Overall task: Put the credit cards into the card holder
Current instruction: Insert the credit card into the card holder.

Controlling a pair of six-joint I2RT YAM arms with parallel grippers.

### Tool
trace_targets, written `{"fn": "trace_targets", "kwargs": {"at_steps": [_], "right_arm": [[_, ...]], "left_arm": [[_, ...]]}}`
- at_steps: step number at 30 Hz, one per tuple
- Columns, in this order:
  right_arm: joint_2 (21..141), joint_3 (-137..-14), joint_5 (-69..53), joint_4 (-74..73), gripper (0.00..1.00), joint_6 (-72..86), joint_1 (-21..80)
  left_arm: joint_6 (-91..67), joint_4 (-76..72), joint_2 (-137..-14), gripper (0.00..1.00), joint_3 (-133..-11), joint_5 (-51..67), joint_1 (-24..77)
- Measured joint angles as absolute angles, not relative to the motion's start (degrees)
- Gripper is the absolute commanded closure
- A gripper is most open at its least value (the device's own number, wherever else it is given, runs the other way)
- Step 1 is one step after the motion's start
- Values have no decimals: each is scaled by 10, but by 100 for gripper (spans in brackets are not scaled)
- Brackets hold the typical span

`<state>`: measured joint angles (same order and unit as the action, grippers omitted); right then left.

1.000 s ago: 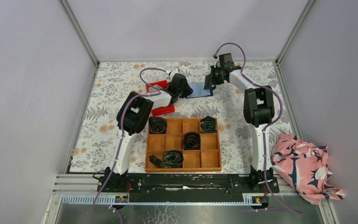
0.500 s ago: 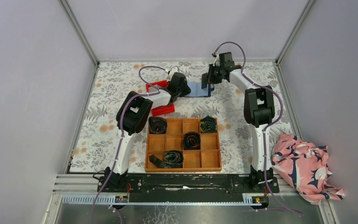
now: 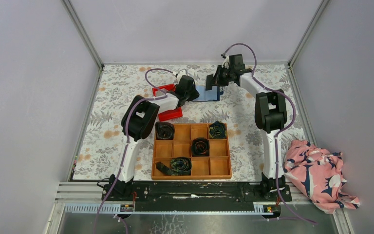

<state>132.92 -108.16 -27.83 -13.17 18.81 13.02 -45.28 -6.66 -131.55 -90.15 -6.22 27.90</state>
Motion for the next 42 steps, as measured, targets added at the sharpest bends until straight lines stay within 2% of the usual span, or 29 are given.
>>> {"fn": "trace_targets", "kwargs": {"at_steps": [28, 42], "right_arm": [[1329, -963, -326, -22, 100, 279, 131], [1329, -909, -337, 46, 100, 387, 131]], "left_arm": [[-453, -66, -1315, 69, -902, -62, 277], [-453, -66, -1315, 69, -901, -62, 277]]}}
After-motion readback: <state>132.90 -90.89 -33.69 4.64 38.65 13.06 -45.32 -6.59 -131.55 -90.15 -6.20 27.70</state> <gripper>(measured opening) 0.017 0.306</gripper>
